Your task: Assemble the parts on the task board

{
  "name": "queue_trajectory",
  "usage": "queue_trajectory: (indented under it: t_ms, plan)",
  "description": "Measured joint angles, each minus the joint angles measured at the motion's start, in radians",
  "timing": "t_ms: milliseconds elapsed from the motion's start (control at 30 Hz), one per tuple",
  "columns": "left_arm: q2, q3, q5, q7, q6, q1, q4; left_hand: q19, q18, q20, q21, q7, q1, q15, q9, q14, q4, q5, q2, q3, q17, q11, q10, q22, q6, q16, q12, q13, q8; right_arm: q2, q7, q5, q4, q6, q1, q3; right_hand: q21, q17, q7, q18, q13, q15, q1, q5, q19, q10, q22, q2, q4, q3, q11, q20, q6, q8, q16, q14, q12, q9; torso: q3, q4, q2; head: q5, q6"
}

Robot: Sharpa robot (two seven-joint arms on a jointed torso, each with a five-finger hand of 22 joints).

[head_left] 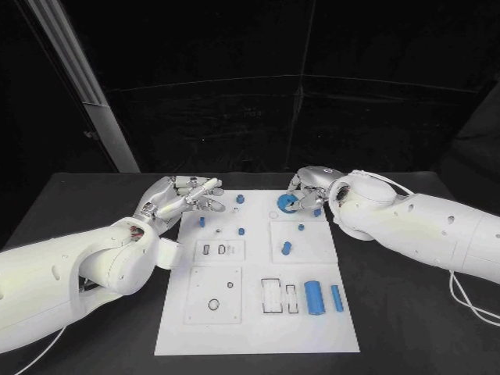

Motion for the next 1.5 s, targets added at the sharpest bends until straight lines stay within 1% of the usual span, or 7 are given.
queue_trajectory:
  t_ms: [133,233,500,767,800,933,1500]
  plan:
    - [0.0,0.0,0.0,-0.001,0.001,0.0,0.0,0.0,0.0,0.0,0.0,0.0,0.0,0.0,0.0,0.0,0.0,0.0,0.0,0.0,0.002,0.0,0.0,0.0,0.0,0.0,0.0,0.0,0.0,0.002,-0.002,-0.011,0.001,0.002,0.002,0.001,0.005,0.0,-0.006,0.0,0.002,0.0,0.021,-0.073,0.005,0.012,0.007,0.021,-0.015,0.035,-0.012,-0.005,0.037,0.012,0.005,0.0,0.017,0.001,0.0001,0.0,0.0,0.0,-0.003]
    - [0.0,0.0,0.0,-0.002,0.002,0.0,0.0,0.0,0.0,0.0,0.0,0.0,0.0,0.0,0.0,0.0,0.0,0.0,0.0,0.0,0.002,0.0,0.0,0.0,0.0,0.0,0.0,0.0,-0.005,0.002,-0.002,-0.022,0.005,-0.003,0.002,0.002,0.012,0.0,-0.004,0.0,0.001,-0.013,0.039,-0.09,0.012,0.019,0.018,0.034,-0.036,0.068,-0.019,-0.012,0.052,0.019,0.005,0.002,0.028,-0.001,0.0001,0.0,0.0,-0.002,-0.004]
    - [0.0,0.0,0.0,-0.003,0.003,0.0,-0.001,0.0,0.0,0.0,0.0,0.0,0.005,0.0,0.0,0.0,0.0,0.0,0.005,0.0,0.003,0.0,0.0,-0.001,0.0,0.0,0.0,0.0,-0.005,-0.002,0.004,-0.051,0.037,-0.045,-0.002,-0.001,0.023,0.0,-0.004,0.0,0.0,-0.02,0.041,-0.071,0.023,0.025,0.042,0.034,-0.054,0.11,-0.025,-0.023,0.052,0.019,0.011,0.002,0.048,-0.004,0.0005,0.0,0.0,-0.002,-0.003]
    - [-0.001,0.0,0.0,-0.004,0.006,0.0,-0.005,0.0,0.0,0.0,0.0,0.0,0.005,0.0,0.0,0.0,-0.003,0.0,0.005,0.003,0.003,0.0,0.0,-0.001,0.0,0.0,0.0,0.0,-0.005,0.002,0.019,-0.066,0.102,-0.112,-0.003,-0.001,0.023,0.0,-0.004,0.0,0.001,-0.02,0.022,-0.049,0.023,0.024,0.046,0.053,-0.057,0.114,-0.028,-0.023,0.052,0.018,0.011,0.002,0.049,-0.006,0.0001,0.0002,0.0,0.0,0.002]
    - [0.0,0.0,0.0,-0.004,0.007,0.0,-0.005,0.0,0.0,0.0,0.0,0.0,0.005,0.0,0.0,0.0,-0.003,0.0,0.005,0.003,0.003,0.0,0.0,-0.001,0.0,0.0,0.0,0.0,-0.005,0.006,0.02,-0.067,0.107,-0.117,-0.003,-0.001,0.023,0.0,-0.004,0.0,0.001,-0.02,0.021,-0.049,0.023,0.024,0.046,0.054,-0.057,0.114,-0.028,-0.023,0.052,0.018,0.011,0.002,0.05,-0.061,-0.0002,0.0005,0.0,0.0,0.003]
    - [0.001,0.0,0.0,-0.004,0.009,0.0,-0.007,0.0,0.0,0.0,0.0,0.0,0.005,0.0,0.0,0.0,-0.003,0.0,0.005,0.003,0.003,0.0,0.0,-0.001,0.0,0.0,0.0,0.0,-0.005,0.033,0.022,-0.072,0.119,-0.133,-0.002,-0.001,0.023,0.0,-0.004,0.0,0.0,-0.02,0.001,-0.049,0.023,0.024,0.046,0.05,-0.057,0.114,-0.028,-0.023,0.052,0.018,0.011,0.002,0.05,-0.054,-0.0006,0.002,0.0,0.004,0.005]
    - [0.002,0.0,0.002,0.0,0.011,0.0,-0.013,0.003,0.0,0.003,0.0,0.0,0.005,0.0,0.0,0.0,-0.003,0.0,0.005,0.003,0.004,0.0,0.0,-0.001,0.0,0.0,0.0,0.0,-0.005,0.166,0.019,-0.104,0.048,-0.134,-0.006,-0.003,0.023,0.0,-0.003,0.0,-0.001,-0.02,-0.017,-0.043,0.023,0.024,0.046,0.036,-0.046,0.124,-0.028,-0.023,0.053,0.01,0.011,0.002,0.046,-0.054,-0.0018,0.0057,0.002,0.014,0.009]
